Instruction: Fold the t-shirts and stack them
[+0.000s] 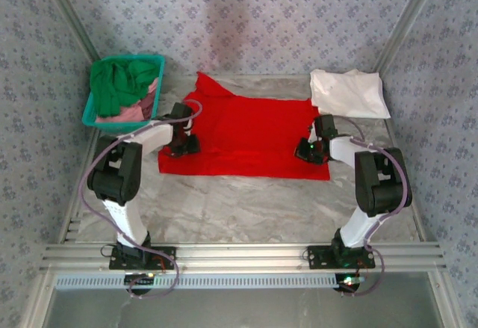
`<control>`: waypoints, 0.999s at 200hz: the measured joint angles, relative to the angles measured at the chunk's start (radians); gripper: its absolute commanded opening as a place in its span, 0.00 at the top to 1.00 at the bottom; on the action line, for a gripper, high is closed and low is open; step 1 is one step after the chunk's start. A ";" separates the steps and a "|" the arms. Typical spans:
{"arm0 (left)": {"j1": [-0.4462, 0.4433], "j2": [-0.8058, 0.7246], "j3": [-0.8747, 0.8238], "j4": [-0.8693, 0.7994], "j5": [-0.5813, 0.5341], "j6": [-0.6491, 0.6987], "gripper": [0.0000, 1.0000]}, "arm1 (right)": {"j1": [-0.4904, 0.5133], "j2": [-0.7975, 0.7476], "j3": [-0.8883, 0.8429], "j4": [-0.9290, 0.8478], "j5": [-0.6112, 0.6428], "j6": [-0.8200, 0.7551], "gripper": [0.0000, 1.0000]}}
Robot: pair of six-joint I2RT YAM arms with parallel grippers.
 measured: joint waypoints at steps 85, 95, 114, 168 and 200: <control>-0.050 0.124 0.303 -0.069 -0.061 0.047 0.89 | -0.005 0.000 0.000 0.000 -0.006 -0.003 1.00; -0.055 0.179 0.375 -0.082 -0.066 0.061 0.83 | -0.005 0.000 0.000 0.000 -0.011 -0.003 1.00; -0.072 0.293 0.529 -0.129 -0.078 0.100 0.77 | -0.005 0.000 0.000 -0.001 -0.015 -0.003 1.00; -0.168 0.299 0.670 -0.166 -0.167 0.177 0.46 | -0.008 -0.012 0.000 -0.023 -0.019 -0.014 1.00; -0.174 -0.017 0.366 -0.015 -0.193 0.140 0.49 | -0.009 -0.045 0.002 -0.050 -0.007 -0.026 1.00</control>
